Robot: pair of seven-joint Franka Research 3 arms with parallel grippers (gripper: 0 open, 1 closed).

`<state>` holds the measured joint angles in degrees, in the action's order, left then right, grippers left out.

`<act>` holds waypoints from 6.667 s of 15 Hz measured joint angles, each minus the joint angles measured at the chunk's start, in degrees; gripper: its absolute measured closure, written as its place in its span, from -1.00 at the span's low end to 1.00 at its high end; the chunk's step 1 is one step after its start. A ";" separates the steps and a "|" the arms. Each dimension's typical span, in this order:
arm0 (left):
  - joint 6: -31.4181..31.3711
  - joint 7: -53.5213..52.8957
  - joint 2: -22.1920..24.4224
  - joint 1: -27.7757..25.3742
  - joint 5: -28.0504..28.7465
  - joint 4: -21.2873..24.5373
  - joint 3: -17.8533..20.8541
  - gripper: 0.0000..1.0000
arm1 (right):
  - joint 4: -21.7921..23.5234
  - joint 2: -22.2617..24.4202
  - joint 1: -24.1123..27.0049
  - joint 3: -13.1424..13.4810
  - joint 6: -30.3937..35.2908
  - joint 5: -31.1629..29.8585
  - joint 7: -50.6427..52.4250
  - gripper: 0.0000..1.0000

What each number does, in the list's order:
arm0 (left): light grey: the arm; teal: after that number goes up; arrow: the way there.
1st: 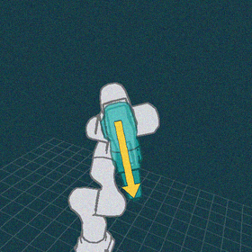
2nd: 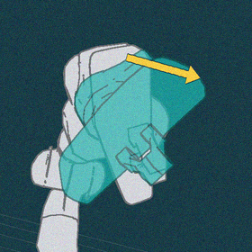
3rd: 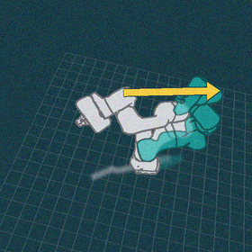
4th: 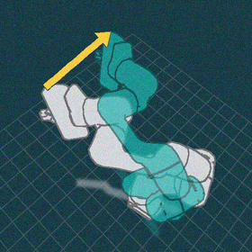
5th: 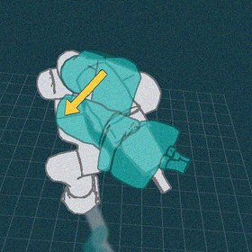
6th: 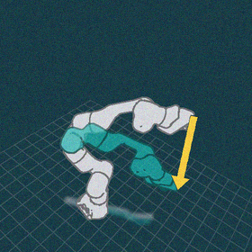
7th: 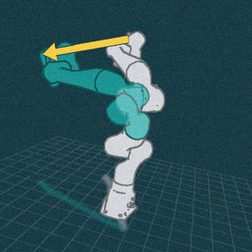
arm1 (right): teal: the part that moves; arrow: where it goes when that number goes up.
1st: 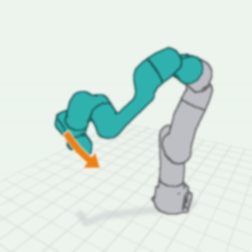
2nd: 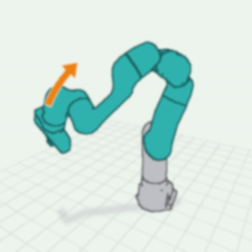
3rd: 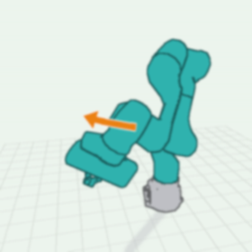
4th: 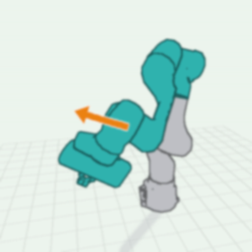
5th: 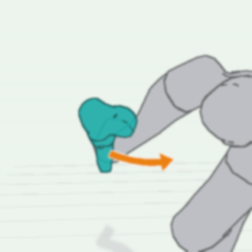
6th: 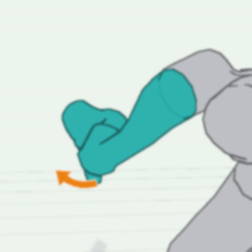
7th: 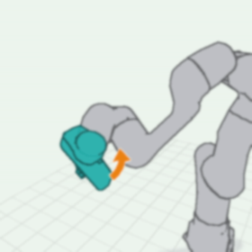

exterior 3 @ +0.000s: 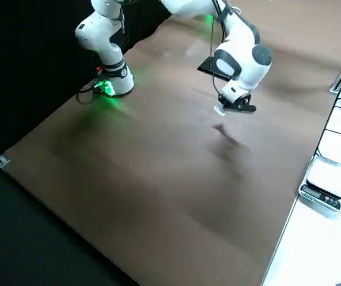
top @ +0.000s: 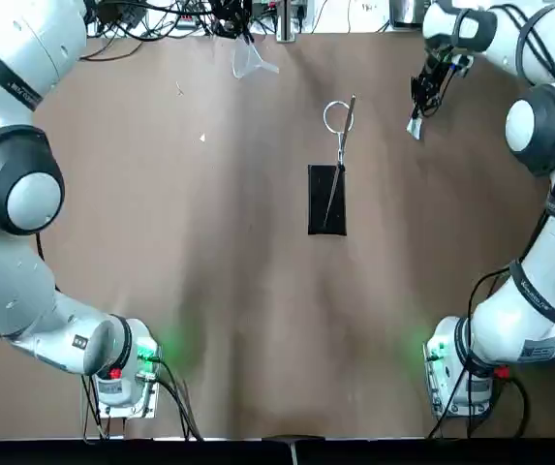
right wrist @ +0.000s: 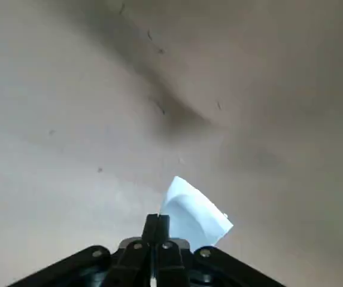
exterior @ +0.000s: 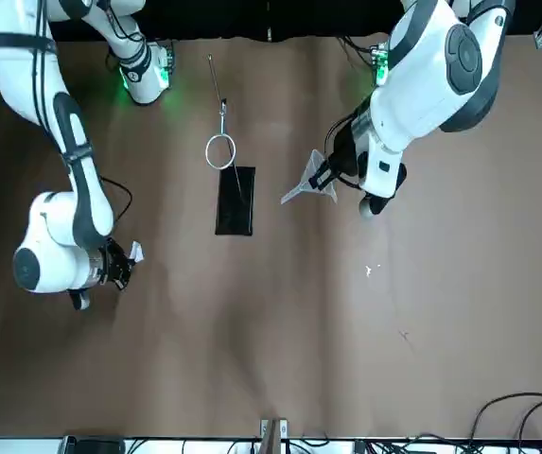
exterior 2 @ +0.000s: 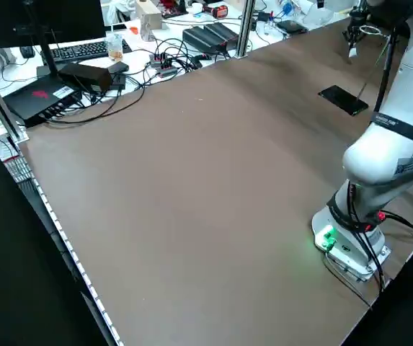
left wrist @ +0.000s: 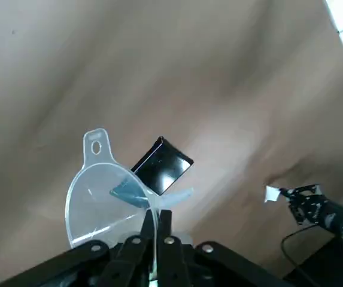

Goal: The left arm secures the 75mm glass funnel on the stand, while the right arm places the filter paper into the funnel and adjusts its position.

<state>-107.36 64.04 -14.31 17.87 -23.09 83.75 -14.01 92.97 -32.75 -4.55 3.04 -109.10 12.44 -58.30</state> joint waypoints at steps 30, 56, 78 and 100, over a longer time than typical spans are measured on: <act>0.03 -67.68 -1.60 -1.75 -5.74 0.51 0.00 0.94 | -5.33 8.71 -4.21 -0.02 23.40 -0.01 -1.29 0.98; -10.60 -117.71 2.83 9.70 7.09 -2.76 -6.53 0.94 | -5.37 8.71 -4.21 0.06 23.48 -0.01 -1.29 0.98; -14.88 -118.36 -3.37 20.53 17.94 -2.54 -4.97 0.94 | -5.39 8.71 -4.15 0.14 23.49 -0.01 -1.26 0.98; -16.41 -117.74 -7.60 23.03 21.24 -2.66 -4.74 -0.36 | -10.75 11.26 -5.95 -0.40 32.56 7.93 -1.21 0.98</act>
<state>-123.77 -53.70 -21.90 40.89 -1.85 81.09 -18.75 82.22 -21.49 -10.51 2.63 -76.53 20.37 -59.51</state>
